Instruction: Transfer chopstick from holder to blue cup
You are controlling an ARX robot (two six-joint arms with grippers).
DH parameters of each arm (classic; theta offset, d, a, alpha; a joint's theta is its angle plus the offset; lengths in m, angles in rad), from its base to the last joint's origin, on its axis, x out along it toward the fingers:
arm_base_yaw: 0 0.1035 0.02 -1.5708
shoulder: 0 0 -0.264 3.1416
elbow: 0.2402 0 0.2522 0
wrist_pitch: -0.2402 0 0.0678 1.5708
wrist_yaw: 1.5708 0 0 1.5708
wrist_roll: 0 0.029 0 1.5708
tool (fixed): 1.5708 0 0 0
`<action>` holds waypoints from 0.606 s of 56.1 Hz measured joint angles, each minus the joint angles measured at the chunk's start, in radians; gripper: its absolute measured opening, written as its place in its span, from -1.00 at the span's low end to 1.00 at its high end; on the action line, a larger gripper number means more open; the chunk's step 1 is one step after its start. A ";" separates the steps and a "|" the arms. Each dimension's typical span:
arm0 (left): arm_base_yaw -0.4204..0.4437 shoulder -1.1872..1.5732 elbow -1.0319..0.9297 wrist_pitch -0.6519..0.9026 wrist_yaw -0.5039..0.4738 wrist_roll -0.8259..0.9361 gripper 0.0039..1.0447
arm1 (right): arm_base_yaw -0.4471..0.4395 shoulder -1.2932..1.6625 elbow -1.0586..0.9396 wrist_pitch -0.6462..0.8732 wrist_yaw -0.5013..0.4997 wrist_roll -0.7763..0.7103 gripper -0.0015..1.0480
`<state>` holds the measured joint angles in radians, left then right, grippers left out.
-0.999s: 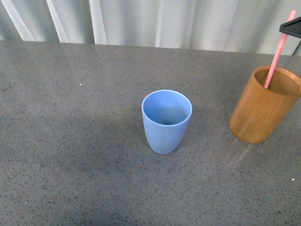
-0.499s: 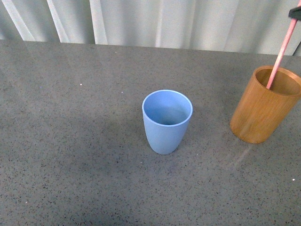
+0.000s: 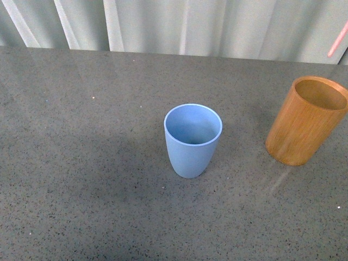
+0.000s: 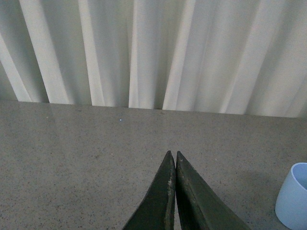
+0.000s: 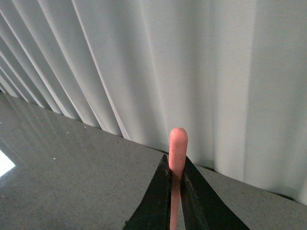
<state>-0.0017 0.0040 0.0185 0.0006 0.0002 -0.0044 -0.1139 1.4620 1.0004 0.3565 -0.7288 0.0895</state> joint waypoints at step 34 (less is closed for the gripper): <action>0.000 0.000 0.000 0.000 0.000 0.000 -0.94 | 0.405 0.205 -0.011 0.172 0.195 0.152 -0.97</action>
<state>-0.0017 0.0040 0.0185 0.0006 0.0002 -0.0044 0.2913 1.6669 0.9894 0.5282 -0.5343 0.2413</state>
